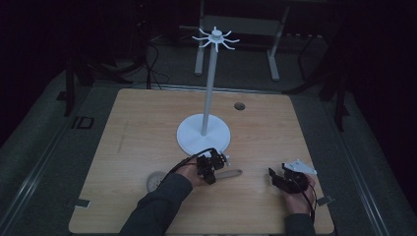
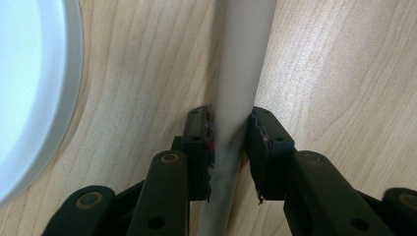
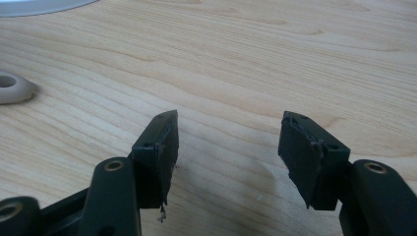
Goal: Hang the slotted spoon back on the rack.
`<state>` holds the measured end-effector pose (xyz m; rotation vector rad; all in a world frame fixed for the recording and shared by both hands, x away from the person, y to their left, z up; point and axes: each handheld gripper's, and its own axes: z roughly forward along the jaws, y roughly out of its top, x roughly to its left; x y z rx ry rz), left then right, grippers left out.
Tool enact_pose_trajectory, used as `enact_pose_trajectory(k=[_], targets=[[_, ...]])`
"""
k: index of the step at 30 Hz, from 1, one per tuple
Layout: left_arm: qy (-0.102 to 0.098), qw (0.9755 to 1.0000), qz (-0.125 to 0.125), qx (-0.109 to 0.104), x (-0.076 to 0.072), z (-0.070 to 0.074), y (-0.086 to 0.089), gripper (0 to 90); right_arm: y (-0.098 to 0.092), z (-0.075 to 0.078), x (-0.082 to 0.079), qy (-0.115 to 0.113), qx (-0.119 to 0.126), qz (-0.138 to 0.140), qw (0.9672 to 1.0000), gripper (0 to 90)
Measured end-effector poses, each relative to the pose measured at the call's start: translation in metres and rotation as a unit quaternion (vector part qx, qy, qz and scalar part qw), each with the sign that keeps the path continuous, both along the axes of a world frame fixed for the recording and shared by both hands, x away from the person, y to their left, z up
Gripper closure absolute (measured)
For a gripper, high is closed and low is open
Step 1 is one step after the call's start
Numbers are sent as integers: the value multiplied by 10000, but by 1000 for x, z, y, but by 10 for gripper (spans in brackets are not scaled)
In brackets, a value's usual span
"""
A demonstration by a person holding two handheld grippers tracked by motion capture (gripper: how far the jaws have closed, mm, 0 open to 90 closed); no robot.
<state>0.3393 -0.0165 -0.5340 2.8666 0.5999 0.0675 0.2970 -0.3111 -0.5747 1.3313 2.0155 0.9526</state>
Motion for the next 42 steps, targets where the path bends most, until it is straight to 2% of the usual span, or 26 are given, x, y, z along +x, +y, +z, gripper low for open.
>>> enact_pose_trajectory(k=[7,13,20,24,28,32,33,36,37,38,39,42], targets=[[-68,9999,-82,61,-1,1,0,728,0,0,0,-1,3,-3,10000,400],[-157,9999,54,44,2,3,3,737,0,0,0,-4,9,-11,10000,399],[-290,9992,272,-86,5,11,11,740,0,0,0,-12,8,-19,10000,398],[-378,9981,421,-250,5,18,15,742,0,0,0,-14,3,-22,10000,397],[-445,9969,460,-459,4,26,18,742,-1,0,0,-13,21,-60,10000,396],[-591,9948,543,-632,4,35,22,742,-1,0,-1,-14,14,-72,10000,397],[-671,9933,618,-711,3,38,23,743,-1,0,-1,-18,0,-66,10000,396],[-777,9913,703,-802,3,44,27,744,-1,0,-1,-18,-4,-69,10000,396],[-777,9913,703,-802,3,44,27,744,-1,0,-1,-18,-4,-69,10000,396],[-862,9887,796,-929,4,50,30,744,-1,0,0,-23,-6,-66,10000,396],[-893,9874,848,-992,4,52,31,744,-1,0,0,-18,-12,-61,10000,396],[-954,9847,936,-1122,5,59,35,744,-1,0,0,-15,-20,-67,10000,396]])
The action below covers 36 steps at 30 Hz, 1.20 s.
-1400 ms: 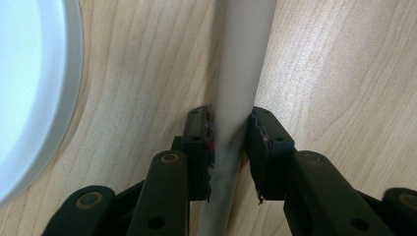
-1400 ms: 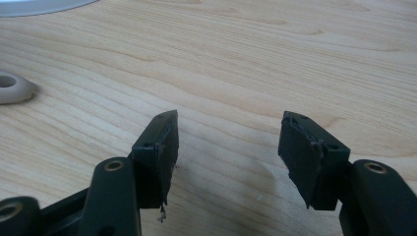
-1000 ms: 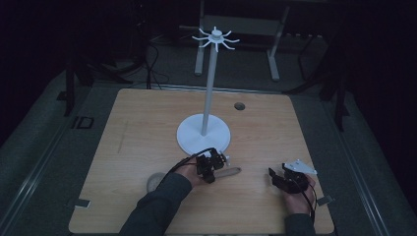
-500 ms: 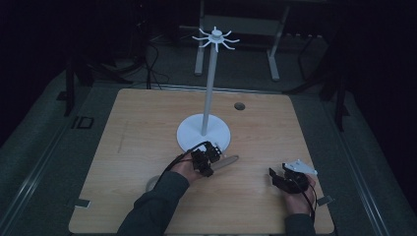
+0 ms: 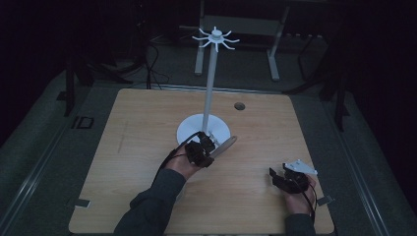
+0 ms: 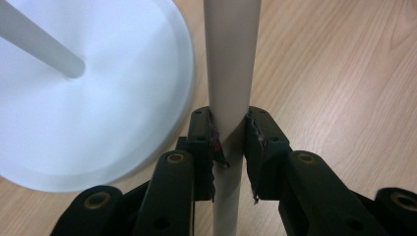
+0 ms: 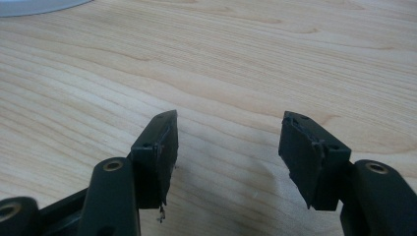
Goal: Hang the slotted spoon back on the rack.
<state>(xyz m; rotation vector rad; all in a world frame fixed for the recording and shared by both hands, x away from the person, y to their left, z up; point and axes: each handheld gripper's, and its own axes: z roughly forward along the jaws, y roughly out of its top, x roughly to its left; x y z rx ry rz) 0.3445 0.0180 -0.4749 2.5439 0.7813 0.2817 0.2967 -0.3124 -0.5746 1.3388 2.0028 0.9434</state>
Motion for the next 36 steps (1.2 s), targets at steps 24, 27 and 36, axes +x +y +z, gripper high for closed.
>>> enact_pose_trajectory(k=[24,27,36], targets=[[-856,9908,654,-815,-3,43,16,745,-1,0,0,1,39,-12,10000,390],[-1065,9866,774,-962,-5,47,18,745,-1,0,0,0,41,-12,10000,390],[-1469,9764,1026,-1210,-6,60,21,746,-1,0,0,-2,44,-9,10000,389]])
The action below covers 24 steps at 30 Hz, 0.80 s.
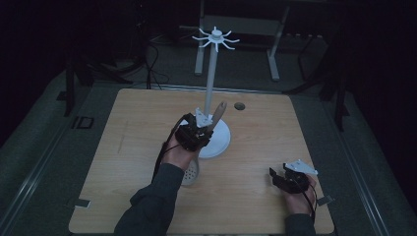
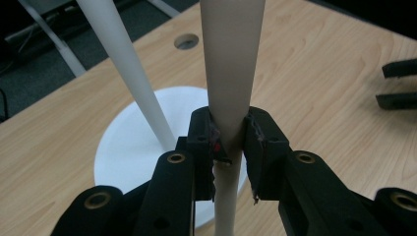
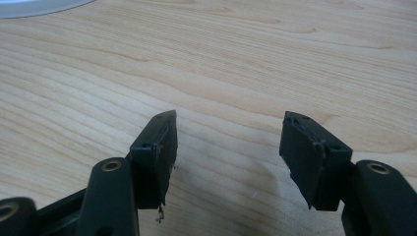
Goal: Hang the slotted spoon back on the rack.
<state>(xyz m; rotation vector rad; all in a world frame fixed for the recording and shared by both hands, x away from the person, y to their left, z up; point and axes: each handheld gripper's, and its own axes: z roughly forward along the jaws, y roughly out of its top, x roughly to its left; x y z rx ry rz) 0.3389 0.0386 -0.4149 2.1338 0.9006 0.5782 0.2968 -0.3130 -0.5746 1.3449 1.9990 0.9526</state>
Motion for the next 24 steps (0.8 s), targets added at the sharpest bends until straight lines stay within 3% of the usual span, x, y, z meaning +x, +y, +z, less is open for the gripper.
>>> enact_pose_trajectory(k=[24], targets=[[-495,9978,308,-310,0,23,4,746,-1,0,-1,-3,12,-16,10000,389]])
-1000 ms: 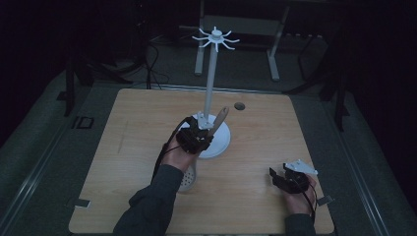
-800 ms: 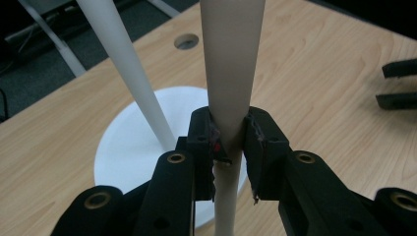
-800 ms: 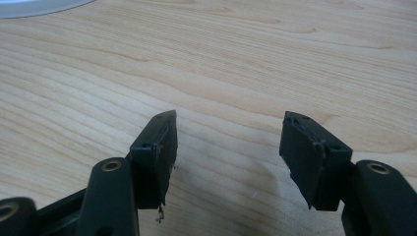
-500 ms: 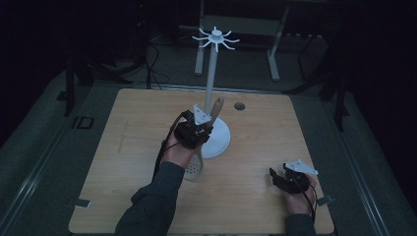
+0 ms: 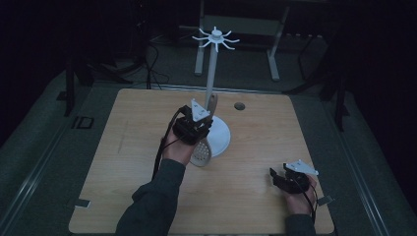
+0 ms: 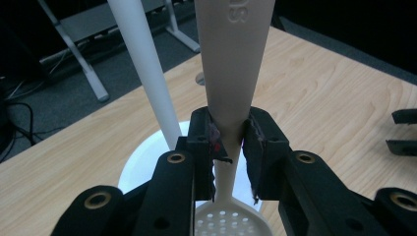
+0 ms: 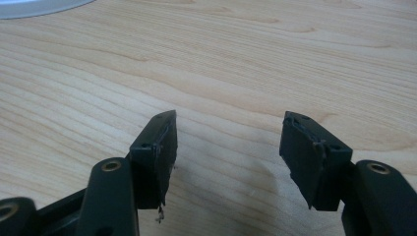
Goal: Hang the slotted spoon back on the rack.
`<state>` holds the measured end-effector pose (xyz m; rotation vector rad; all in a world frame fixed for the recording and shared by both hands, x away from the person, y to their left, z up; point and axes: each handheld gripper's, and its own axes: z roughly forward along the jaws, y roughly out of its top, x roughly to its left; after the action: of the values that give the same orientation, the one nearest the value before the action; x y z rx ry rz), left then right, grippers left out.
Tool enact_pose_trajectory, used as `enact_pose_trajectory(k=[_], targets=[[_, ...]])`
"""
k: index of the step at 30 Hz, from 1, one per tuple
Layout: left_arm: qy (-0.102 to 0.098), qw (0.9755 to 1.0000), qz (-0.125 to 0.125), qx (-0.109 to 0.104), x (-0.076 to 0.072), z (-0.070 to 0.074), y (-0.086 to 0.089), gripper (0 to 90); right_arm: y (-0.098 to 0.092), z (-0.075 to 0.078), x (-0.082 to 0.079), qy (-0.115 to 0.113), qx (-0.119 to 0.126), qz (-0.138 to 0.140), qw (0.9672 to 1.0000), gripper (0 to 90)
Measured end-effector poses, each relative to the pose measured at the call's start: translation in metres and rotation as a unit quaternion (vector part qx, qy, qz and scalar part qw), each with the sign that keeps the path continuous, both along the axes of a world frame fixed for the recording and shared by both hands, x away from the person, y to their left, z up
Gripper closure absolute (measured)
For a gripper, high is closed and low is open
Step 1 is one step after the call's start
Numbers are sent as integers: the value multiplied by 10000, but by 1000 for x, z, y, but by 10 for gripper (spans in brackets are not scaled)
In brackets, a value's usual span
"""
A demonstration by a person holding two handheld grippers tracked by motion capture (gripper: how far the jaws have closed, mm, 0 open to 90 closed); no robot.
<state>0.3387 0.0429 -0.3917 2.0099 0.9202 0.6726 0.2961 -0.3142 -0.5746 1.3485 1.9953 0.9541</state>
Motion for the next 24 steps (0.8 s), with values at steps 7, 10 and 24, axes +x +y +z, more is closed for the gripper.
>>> enact_pose_trajectory(k=[7,10,24], targets=[[-86,10000,31,-30,1,6,-2,745,0,0,0,-2,18,-11,10000,388],[-124,9999,65,-84,1,7,-2,745,0,0,0,-4,12,-11,10000,388],[-367,9986,251,-283,0,19,-5,745,-1,0,0,5,20,-27,10000,387]])
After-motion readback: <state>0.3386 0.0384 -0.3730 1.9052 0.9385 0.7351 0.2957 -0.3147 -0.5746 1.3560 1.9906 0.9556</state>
